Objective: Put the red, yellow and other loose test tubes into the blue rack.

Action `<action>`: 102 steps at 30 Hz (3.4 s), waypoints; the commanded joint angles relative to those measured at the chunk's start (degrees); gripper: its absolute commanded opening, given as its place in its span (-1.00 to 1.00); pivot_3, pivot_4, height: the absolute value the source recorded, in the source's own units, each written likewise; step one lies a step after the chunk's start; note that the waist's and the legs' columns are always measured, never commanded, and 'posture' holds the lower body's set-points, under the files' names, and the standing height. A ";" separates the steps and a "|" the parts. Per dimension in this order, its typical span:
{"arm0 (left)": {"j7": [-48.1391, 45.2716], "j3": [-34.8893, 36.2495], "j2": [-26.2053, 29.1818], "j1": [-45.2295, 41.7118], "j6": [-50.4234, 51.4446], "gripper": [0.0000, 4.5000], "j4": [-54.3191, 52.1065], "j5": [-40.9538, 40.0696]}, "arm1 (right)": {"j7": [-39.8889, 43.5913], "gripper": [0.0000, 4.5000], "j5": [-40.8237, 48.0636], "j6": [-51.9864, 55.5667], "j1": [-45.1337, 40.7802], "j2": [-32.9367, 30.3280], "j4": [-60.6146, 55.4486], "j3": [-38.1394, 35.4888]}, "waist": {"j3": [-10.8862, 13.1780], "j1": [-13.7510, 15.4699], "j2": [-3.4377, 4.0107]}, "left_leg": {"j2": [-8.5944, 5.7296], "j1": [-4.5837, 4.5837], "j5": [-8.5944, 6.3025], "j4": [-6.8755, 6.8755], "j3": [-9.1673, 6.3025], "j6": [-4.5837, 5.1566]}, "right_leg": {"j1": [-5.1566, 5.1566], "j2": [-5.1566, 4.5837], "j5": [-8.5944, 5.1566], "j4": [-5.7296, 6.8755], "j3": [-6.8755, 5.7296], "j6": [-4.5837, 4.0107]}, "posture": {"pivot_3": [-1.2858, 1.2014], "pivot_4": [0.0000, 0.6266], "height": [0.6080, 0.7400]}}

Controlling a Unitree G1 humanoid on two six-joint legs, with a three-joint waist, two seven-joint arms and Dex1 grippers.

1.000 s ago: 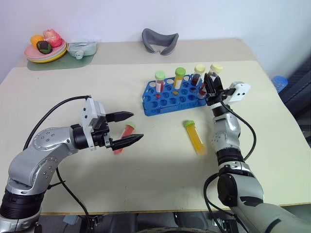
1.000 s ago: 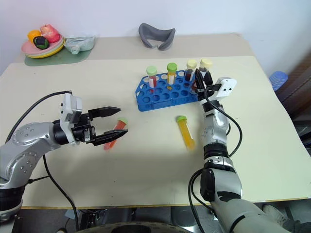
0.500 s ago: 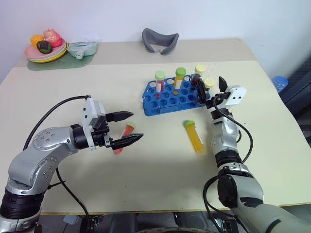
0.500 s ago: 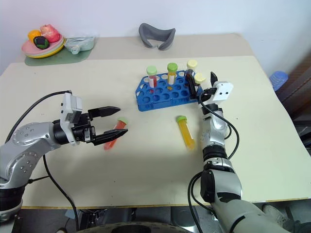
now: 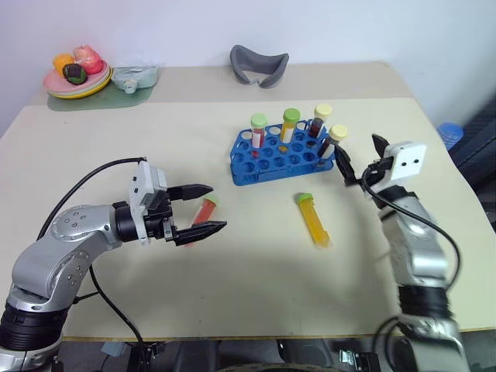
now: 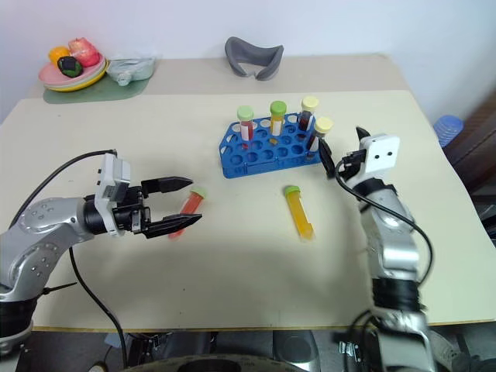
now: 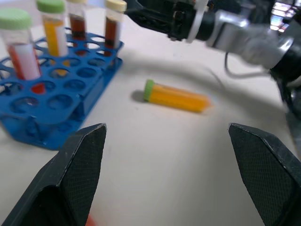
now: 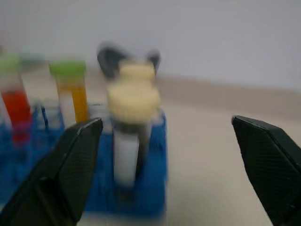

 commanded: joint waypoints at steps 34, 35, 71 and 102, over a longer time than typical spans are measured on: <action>-13.45 -5.92 -1.98 -5.99 -10.44 0.88 13.15 7.29 | -66.82 0.98 96.20 55.28 -27.90 -24.83 6.00 20.28 | 0.04 -0.13 0.00 | 0.02 -0.86 -0.08 0.08 -0.13 0.17 | -0.49 -0.02 0.01 -0.43 -0.22 -0.01 | 0.03 -0.52 1.00; -13.41 -5.98 -2.05 -6.10 -10.38 0.88 13.17 7.31 | -66.90 0.98 96.20 54.45 -27.52 -25.07 5.23 20.74 | 0.04 -0.16 0.00 | 0.02 -0.86 -0.08 0.08 -0.13 0.18 | -0.48 -0.02 0.01 -0.41 -0.21 -0.01 | 0.03 -0.52 1.00; -9.56 -3.85 -0.96 -5.48 -5.18 0.88 7.86 5.26 | -69.18 0.98 96.20 50.37 -27.92 -23.25 6.10 26.18 | 0.04 -0.11 0.00 | 0.02 -0.87 -0.08 0.08 -0.15 0.17 | -0.50 -0.02 0.01 -0.41 -0.22 -0.02 | 0.03 -0.52 1.00; -8.52 -3.03 -0.59 -4.95 -4.58 0.88 7.60 4.67 | -54.98 -0.46 95.76 36.60 -25.48 -13.35 -5.29 12.08 | 0.04 0.01 0.00 | 0.02 -0.89 -0.08 0.08 -0.16 0.17 | -0.54 -0.01 0.01 -0.37 -0.22 -0.01 | 0.03 -0.52 1.00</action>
